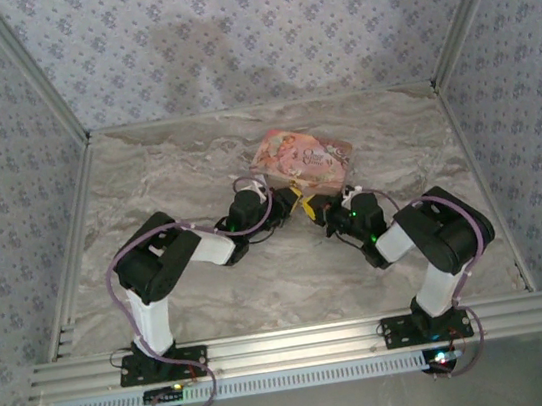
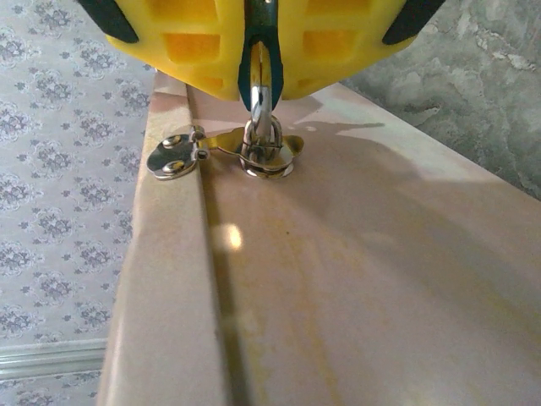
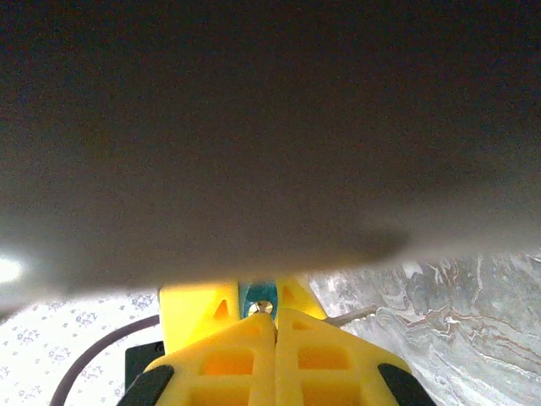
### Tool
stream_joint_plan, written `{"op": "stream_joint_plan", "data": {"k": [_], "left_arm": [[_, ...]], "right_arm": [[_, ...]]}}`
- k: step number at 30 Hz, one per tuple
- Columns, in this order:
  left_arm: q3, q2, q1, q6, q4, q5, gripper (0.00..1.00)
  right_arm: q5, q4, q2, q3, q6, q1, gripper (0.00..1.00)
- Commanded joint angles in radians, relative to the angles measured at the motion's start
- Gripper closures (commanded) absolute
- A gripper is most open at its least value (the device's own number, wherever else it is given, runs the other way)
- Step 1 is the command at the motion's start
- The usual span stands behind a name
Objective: Unlock a padlock with a key
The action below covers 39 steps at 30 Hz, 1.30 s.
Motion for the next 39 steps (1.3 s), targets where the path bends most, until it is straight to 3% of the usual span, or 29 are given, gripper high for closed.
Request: {"op": "stream_joint_plan", "data": {"k": [1, 14, 26, 28, 34, 39], "left_arm": [[0.018, -0.045, -0.084, -0.006, 0.090, 0.210, 1.00], [0.016, -0.058, -0.136, -0.012, 0.095, 0.221, 1.00], [0.010, -0.052, -0.127, 0.000, 0.084, 0.185, 1.00], [0.010, -0.046, -0.119, 0.006, 0.076, 0.172, 1.00], [0.012, -0.025, -0.091, 0.016, 0.045, 0.135, 1.00], [0.006, -0.018, -0.071, 0.012, 0.046, 0.116, 1.00]], "right_arm": [[0.010, -0.047, -0.037, 0.077, -0.048, 0.002, 1.00], [0.004, -0.120, -0.094, 0.083, -0.094, -0.020, 1.00], [-0.036, -0.160, -0.144, 0.021, -0.119, -0.022, 1.00], [-0.045, -0.186, -0.173, -0.008, -0.139, -0.024, 0.96], [-0.107, -0.341, -0.284, -0.082, -0.230, -0.078, 0.66], [-0.192, -0.614, -0.454, -0.098, -0.380, -0.133, 0.63]]}}
